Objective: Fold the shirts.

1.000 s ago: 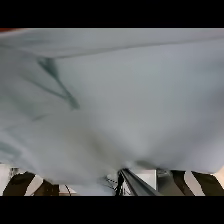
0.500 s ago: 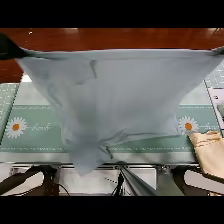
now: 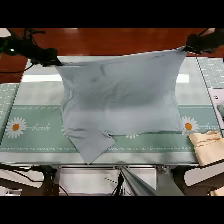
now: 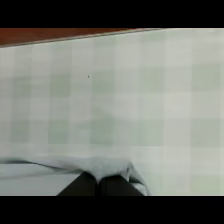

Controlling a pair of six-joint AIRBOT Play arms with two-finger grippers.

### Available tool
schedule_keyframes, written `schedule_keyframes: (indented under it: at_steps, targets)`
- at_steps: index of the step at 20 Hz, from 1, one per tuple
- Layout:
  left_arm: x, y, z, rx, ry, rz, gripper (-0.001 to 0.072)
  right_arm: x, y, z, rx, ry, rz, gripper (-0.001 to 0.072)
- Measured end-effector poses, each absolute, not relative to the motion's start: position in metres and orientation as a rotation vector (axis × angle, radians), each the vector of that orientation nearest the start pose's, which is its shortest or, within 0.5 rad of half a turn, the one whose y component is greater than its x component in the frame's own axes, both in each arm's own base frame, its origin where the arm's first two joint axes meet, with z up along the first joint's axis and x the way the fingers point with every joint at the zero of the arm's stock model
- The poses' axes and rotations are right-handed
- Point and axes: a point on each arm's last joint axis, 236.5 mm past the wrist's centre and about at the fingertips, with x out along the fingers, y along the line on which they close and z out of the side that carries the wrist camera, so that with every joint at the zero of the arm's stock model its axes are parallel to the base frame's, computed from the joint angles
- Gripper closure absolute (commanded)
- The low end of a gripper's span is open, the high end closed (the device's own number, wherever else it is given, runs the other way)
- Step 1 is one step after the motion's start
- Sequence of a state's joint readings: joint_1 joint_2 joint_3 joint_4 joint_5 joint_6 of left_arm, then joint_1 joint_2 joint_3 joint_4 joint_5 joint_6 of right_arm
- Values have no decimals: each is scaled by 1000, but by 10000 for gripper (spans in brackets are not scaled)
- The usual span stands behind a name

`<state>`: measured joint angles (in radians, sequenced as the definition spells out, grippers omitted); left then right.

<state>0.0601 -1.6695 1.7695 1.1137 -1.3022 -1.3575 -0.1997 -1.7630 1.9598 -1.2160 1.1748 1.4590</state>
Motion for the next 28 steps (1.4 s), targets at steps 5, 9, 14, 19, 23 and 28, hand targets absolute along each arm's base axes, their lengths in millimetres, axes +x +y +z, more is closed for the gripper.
schedule_keyframes:
  at_steps: [5,9,14,19,23,28]
  targets:
    - [555,-85,38,-229,1010,-344,677,607,-55,56,234,862,55,692]
    - [572,-101,3,-226,1005,-339,677,614,-61,26,184,889,51,692]
    - [564,-107,-23,-230,1085,-356,676,599,-65,7,151,978,58,692]
    - [514,-110,-22,-217,1304,-446,677,555,-62,6,216,1147,76,692]
    - [479,-113,-34,-222,1474,-489,676,517,-53,-9,246,1309,88,691]
    - [462,-113,-44,-258,1575,-476,676,494,-45,-25,279,1421,85,691]
